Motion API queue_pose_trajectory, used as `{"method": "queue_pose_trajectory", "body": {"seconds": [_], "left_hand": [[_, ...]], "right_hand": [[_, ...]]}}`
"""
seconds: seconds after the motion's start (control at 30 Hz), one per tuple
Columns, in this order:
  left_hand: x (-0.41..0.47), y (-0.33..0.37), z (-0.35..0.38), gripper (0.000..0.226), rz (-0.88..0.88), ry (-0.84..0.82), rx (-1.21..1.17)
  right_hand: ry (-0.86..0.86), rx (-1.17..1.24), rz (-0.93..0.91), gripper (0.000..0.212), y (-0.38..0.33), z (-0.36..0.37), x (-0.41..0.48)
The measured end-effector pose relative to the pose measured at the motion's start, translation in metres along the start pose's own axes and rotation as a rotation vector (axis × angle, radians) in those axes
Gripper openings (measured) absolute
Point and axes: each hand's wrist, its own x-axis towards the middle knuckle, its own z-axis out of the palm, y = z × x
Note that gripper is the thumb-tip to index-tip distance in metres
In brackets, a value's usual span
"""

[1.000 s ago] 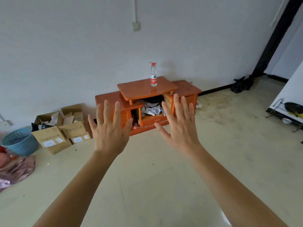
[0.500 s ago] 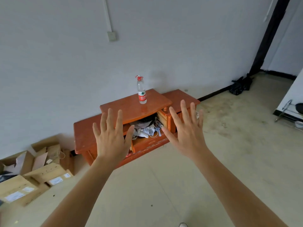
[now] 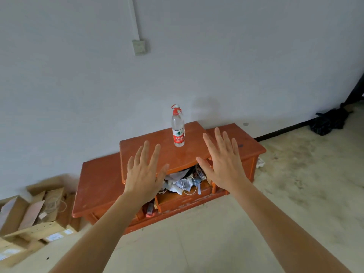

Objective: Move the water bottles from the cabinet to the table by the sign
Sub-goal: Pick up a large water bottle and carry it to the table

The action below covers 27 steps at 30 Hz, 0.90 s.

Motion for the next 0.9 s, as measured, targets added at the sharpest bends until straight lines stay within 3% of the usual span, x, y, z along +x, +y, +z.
{"method": "queue_pose_trajectory", "body": {"seconds": [0.33,0.57,0.7,0.9], "left_hand": [[0.234,-0.056,0.120,0.076,-0.055,-0.070,-0.036],[0.387,-0.075,0.162,0.072,-0.047,-0.155,-0.039],[0.445,-0.078,0.201,0.072,-0.066,-0.197,-0.062],[0.527,-0.073,0.253,0.081,-0.146,-0.208,-0.080]], "right_hand": [[-0.176,0.040,0.065,0.082,0.060,0.149,0.214],[-0.284,0.098,0.167,0.086,0.096,0.219,0.328],[-0.326,0.127,0.217,0.089,0.122,0.264,0.370],[-0.433,0.171,0.150,0.092,0.165,0.333,0.451]]}}
